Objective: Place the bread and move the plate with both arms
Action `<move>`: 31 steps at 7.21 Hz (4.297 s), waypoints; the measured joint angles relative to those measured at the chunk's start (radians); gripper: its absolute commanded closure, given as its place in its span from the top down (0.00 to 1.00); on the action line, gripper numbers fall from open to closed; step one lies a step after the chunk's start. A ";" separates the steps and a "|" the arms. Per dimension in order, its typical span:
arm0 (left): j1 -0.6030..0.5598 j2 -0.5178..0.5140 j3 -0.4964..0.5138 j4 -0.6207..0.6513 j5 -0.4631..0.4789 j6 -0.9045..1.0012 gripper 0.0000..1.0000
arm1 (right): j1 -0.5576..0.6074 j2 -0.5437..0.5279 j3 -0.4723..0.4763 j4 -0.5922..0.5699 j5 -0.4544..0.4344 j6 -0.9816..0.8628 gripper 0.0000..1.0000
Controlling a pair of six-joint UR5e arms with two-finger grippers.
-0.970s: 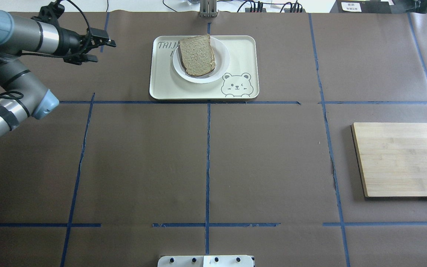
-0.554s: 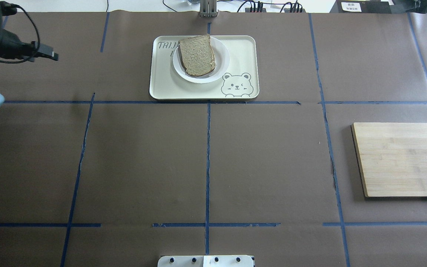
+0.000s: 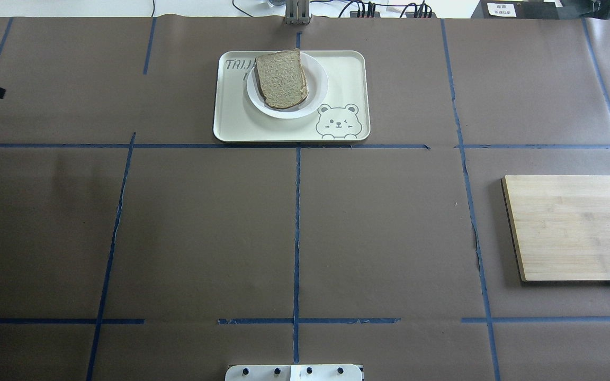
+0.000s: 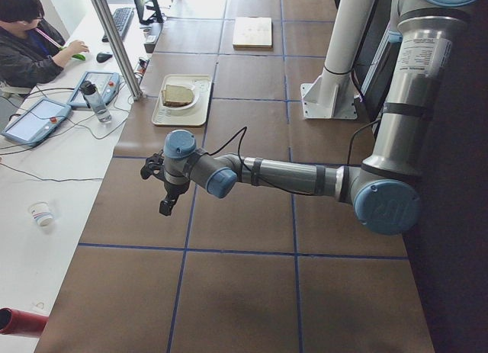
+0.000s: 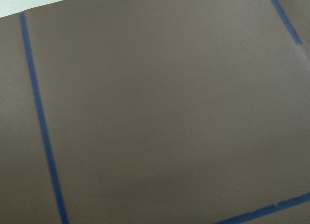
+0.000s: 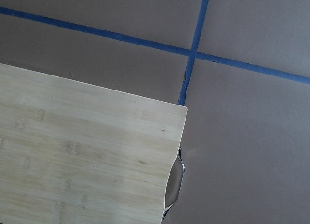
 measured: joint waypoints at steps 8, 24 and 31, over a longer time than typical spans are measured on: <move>-0.169 0.242 -0.278 0.567 -0.133 0.193 1.00 | 0.000 -0.001 -0.005 0.000 0.000 0.002 1.00; -0.190 0.278 -0.251 0.485 -0.125 0.273 1.00 | 0.000 0.000 -0.014 0.002 0.002 0.001 1.00; -0.190 0.278 -0.251 0.485 -0.125 0.272 1.00 | 0.000 0.000 -0.014 0.002 0.002 0.002 1.00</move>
